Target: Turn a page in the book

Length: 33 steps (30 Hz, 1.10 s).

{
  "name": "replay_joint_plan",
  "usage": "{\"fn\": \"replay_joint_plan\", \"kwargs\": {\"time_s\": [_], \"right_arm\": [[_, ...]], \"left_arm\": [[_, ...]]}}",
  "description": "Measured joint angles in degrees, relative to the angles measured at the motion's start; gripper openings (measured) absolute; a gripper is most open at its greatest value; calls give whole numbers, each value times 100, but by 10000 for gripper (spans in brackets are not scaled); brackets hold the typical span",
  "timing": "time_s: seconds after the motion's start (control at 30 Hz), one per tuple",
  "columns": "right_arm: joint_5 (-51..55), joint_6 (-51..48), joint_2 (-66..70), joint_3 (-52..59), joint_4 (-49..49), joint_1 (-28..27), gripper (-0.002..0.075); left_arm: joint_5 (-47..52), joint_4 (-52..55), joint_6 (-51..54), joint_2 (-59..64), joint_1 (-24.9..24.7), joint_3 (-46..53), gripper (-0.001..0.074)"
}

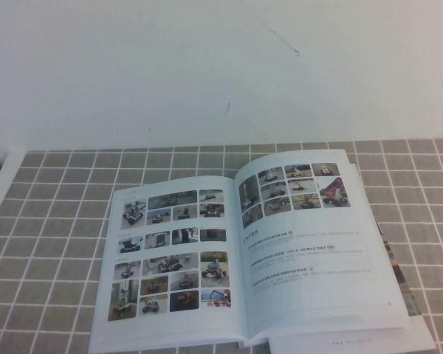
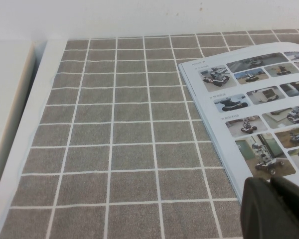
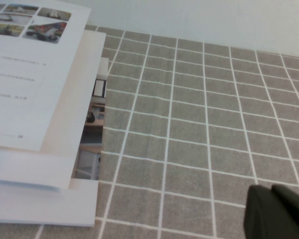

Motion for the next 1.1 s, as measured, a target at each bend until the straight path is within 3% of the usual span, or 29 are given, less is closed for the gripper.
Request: {"fn": "replay_joint_plan", "kwargs": {"time_s": [0.4,0.7,1.1], "right_arm": [[-520,0,0,63,0,0,-3],[-2805,0,0,60,0,0,-3],[-3374,307,0,60,162,0,-3]], "left_arm": [[-368,0,0,0,0,24,-4],[-2422,-11,-54,0,0,37,-4],[-4174,-22,-219,0,0,37,-4]]}}
